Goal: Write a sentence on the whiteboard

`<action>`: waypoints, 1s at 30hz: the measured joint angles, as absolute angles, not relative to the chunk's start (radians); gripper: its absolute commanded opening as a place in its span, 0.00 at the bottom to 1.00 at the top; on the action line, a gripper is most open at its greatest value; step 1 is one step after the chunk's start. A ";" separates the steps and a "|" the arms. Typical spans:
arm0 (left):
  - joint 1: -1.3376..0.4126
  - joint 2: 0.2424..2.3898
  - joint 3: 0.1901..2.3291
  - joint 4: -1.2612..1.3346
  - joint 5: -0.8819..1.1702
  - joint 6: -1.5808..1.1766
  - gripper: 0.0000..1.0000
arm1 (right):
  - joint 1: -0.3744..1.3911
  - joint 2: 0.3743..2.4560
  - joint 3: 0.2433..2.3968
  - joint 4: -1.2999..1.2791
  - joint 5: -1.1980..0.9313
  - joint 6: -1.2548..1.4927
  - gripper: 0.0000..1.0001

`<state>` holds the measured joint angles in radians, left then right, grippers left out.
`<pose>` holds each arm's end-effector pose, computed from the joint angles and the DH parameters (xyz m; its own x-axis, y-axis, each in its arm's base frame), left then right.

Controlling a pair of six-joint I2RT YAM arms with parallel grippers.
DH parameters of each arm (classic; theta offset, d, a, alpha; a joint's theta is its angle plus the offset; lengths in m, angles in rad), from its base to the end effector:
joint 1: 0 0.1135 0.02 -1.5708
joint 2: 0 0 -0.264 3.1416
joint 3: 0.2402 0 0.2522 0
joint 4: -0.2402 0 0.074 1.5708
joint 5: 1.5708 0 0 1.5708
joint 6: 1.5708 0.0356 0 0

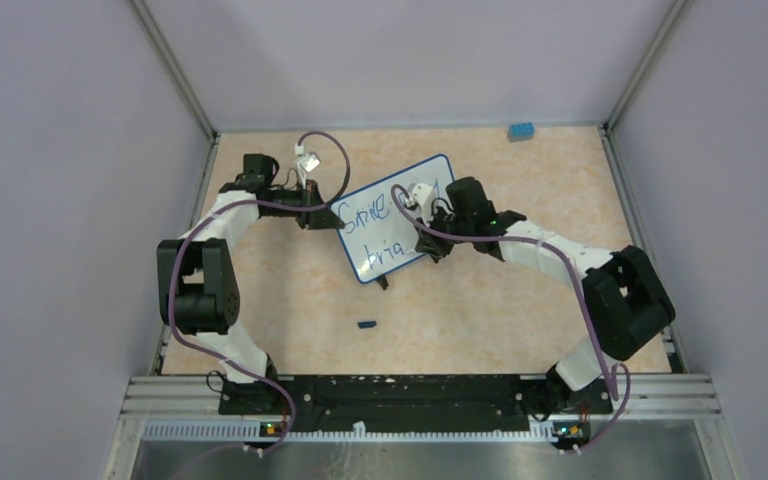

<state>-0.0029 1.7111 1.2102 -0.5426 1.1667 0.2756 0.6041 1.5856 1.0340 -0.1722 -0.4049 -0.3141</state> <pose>0.3448 -0.0337 0.2339 -0.7053 0.1090 -0.7004 0.6815 0.3764 -0.6277 0.2751 0.2069 0.2295 -0.2820 -0.5397 -0.7932 -0.8960 0.4438 0.0166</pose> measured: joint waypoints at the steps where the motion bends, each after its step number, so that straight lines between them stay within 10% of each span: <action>1: -0.003 1.711 1.210 -0.543 1.167 0.276 0.00 | 0.606 1.586 1.033 -0.173 -0.405 -0.314 0.00; 30: -0.003 1.711 1.210 -0.546 1.170 0.282 0.00 | 0.651 1.547 1.038 -0.186 -0.407 -0.310 0.00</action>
<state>-0.0029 1.7111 1.2102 -0.5457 1.1702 0.2825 0.6514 1.5467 1.0382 -0.1864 -0.4068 -0.3099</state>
